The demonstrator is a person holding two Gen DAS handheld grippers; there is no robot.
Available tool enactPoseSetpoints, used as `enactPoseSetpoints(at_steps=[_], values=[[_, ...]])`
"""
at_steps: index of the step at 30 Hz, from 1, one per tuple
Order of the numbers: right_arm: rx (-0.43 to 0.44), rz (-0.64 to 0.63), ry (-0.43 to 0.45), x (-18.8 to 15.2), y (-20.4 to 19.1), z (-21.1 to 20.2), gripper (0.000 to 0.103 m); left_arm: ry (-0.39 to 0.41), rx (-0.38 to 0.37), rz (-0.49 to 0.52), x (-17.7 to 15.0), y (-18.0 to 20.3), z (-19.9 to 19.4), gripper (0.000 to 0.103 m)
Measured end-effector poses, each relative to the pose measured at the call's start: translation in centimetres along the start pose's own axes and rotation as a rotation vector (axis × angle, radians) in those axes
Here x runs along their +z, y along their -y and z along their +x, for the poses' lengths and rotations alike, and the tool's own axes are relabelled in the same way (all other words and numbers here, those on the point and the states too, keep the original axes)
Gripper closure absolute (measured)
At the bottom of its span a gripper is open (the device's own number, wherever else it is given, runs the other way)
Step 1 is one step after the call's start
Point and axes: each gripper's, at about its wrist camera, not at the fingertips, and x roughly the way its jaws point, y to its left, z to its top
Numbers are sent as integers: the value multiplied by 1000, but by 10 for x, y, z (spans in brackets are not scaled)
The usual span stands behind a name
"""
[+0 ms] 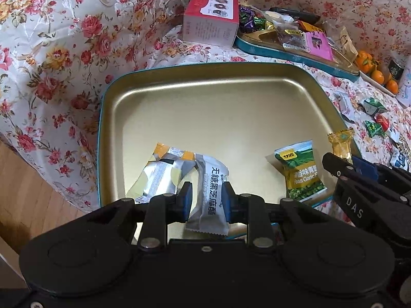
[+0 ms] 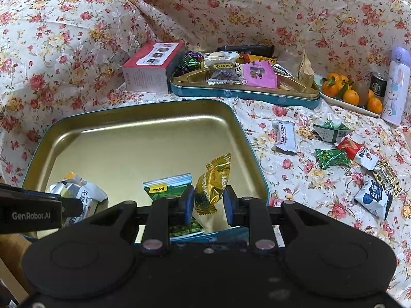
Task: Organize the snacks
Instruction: 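Drop the white sesame snack into the tray with the left tool while the right tool drops the gold candy, then move the left tool to the white hawthorn strip while the right tool reaches the blue blueberry bag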
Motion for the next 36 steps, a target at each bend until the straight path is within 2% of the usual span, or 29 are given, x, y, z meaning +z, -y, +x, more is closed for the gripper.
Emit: enactPoseSetpoints(at_steps=[10, 18, 27, 36], values=[[6, 2, 7, -1, 0, -2, 75, -5, -1, -3, 0, -1, 0, 69], [10, 17, 29, -1, 3, -13, 75, 33, 8, 1, -1, 2, -7, 69], [3, 42, 62, -5, 16, -34, 74, 149, 8, 60, -6, 18, -24, 69], [-59, 142, 79, -24, 72, -55, 72, 297, -46, 159, -20, 43, -43, 68]])
